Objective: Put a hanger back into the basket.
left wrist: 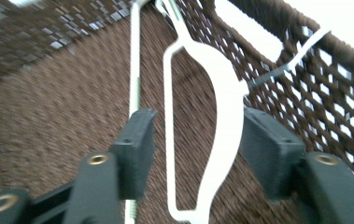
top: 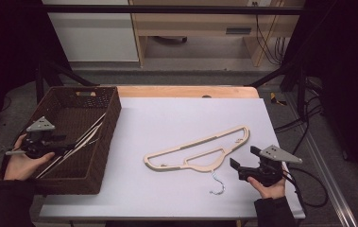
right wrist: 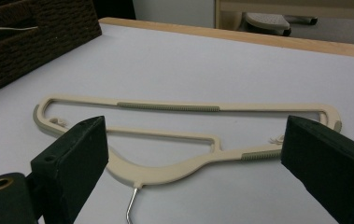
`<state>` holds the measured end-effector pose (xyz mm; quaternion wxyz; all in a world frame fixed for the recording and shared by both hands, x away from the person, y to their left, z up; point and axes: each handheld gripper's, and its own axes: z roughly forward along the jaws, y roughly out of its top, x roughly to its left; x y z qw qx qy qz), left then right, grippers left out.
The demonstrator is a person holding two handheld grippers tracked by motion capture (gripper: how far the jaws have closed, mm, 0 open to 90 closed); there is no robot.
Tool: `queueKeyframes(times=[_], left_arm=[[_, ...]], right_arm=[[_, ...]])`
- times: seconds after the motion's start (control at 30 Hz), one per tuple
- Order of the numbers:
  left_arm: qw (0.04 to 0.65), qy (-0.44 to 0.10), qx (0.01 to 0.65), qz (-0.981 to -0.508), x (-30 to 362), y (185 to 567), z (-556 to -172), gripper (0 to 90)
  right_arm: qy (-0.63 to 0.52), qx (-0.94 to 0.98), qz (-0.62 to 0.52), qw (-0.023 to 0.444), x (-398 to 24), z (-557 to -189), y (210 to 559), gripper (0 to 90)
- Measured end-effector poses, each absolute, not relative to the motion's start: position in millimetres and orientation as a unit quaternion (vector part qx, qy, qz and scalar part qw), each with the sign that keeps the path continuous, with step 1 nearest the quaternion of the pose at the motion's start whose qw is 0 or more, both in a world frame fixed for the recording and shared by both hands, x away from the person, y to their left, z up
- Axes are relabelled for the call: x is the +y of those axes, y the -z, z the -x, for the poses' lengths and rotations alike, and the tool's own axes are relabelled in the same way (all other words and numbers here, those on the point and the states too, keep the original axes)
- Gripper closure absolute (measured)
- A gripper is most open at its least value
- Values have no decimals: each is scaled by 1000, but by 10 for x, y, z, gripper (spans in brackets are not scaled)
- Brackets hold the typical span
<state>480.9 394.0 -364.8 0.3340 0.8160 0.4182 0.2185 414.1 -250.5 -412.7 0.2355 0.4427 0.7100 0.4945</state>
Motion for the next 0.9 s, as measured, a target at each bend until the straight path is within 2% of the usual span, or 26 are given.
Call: queueKeyframes(times=[0.13,0.43,0.5,0.67,0.9], left_arm=[[377,-246,434,-780,3922,3526,-4748,314],[471,-291,415,-722,3628,3261,-4532,98],[477,-292,413,-719,3590,3243,-4512,77],[541,-284,391,-688,3272,3137,-4326,68],[571,-261,352,-694,2837,3230,-4196,65]], right_arm=[[-497,711,-438,237,-2507,-4129,4110,77],[-499,710,-439,234,-2504,-4107,4098,71],[-499,708,-442,233,-2499,-4102,4096,71],[-497,713,-438,230,-2486,-4087,4109,69],[-491,717,-442,224,-2458,-4070,4131,71]])
